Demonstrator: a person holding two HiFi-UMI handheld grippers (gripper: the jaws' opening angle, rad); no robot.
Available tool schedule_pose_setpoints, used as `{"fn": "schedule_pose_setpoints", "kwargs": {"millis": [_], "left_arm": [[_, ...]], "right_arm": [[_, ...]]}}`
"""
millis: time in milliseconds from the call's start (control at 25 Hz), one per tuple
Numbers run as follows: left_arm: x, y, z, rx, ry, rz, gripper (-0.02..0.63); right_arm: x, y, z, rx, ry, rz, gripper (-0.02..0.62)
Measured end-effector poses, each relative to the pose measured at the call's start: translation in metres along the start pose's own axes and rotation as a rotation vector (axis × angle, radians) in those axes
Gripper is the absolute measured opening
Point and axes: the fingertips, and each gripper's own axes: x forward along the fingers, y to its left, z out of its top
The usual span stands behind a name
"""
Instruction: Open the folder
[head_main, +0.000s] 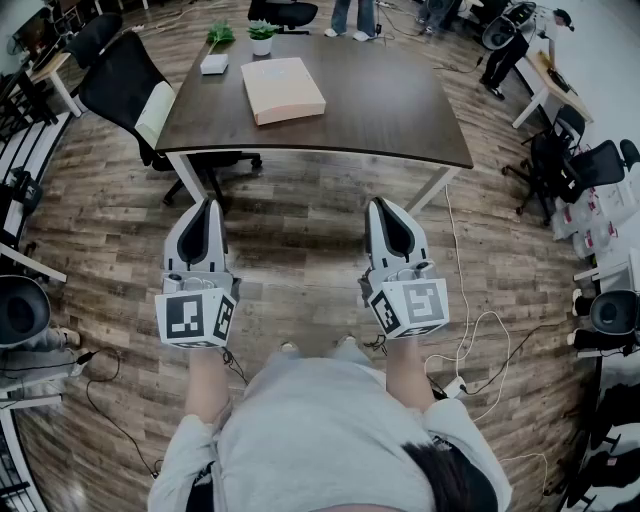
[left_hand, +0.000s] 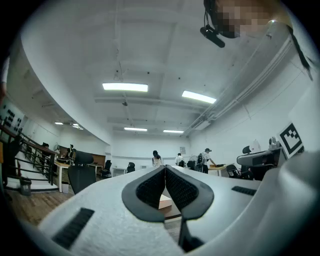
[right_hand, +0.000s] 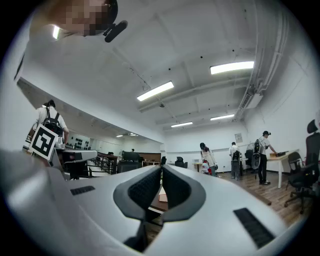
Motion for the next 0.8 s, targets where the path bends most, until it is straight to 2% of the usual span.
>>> {"fn": "schedule_pose_setpoints", "kwargs": {"millis": [800], "left_arm": [[-0.015, 0.026, 0.001, -0.01, -0.007, -0.002, 0.011]], "right_arm": [[0.001, 0.029, 0.003, 0.004, -0.009, -0.012, 0.017]]}}
